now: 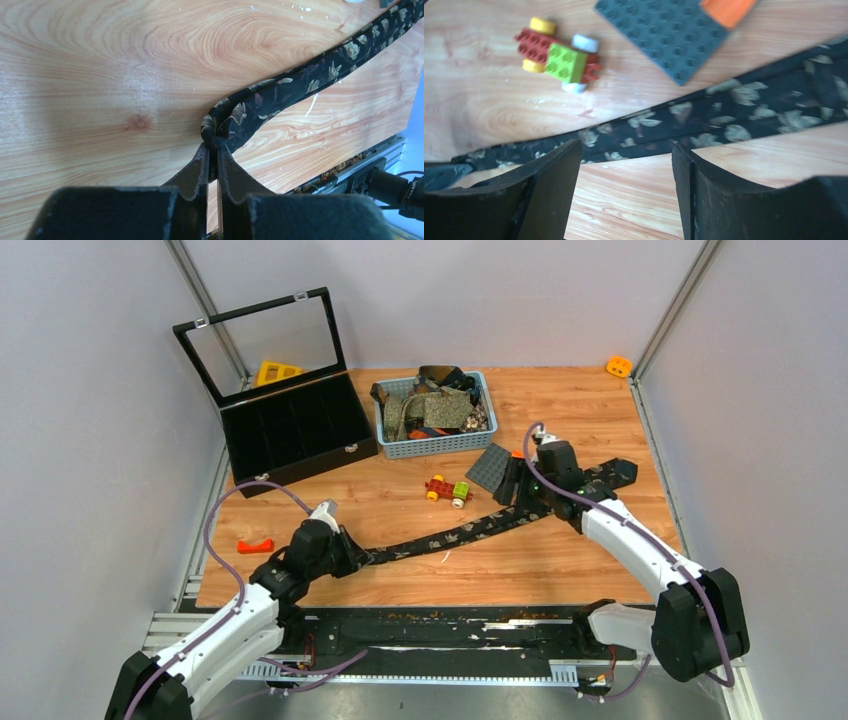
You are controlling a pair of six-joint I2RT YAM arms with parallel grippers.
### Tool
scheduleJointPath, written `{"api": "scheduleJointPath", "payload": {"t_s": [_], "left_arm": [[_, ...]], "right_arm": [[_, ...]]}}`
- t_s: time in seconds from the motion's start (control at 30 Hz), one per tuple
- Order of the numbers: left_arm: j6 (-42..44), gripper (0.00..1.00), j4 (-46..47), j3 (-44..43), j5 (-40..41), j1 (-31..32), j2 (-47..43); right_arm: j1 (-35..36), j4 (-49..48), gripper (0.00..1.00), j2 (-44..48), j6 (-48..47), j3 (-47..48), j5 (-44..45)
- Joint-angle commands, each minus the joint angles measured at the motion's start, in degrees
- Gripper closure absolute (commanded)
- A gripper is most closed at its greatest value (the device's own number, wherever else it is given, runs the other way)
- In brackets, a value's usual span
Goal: Roll the ties
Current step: Flatten out the tie at the center of the board, then roll the tie at the center of the board.
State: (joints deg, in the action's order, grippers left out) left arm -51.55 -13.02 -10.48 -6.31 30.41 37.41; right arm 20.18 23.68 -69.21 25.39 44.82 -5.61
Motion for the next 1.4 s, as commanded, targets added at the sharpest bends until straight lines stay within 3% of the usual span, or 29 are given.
{"api": "scheduleJointPath", "payload": {"t_s": [0.0, 0.27, 0.53, 0.67, 0.97, 1.37], "left_arm": [[-3.0, 0.92, -1.2, -0.6, 2.4, 0.2, -1.5], [-4.8, 1.00, -5.4, -1.8, 4.7, 0.1, -2.2], [-5.8, 1.00, -9.1, -2.3, 6.2, 0.2, -4.9], [-5.9, 1.00, -10.7, -2.4, 6.2, 0.2, -6.2], [-6.1, 1.00, -14.5, -2.8, 6.2, 0.1, -9.4], [-6.2, 1.00, -16.5, -3.5, 7.6, 0.2, -10.7]], "right_arm": [[7.6, -6.5, 0.33, 0.4, -0.1, -0.3, -0.9], [21.5, -14.3, 0.36, -4.9, 0.5, 1.6, -3.5], [32.1, -22.1, 0.41, -13.9, 2.8, 4.9, -6.6], [35.8, -26.2, 0.49, -19.0, 3.9, 7.3, -8.8], [40.2, -29.3, 0.80, -27.7, 5.7, 11.4, -10.6], [41.7, -29.7, 0.91, -36.0, 5.8, 17.1, -10.7]]}}
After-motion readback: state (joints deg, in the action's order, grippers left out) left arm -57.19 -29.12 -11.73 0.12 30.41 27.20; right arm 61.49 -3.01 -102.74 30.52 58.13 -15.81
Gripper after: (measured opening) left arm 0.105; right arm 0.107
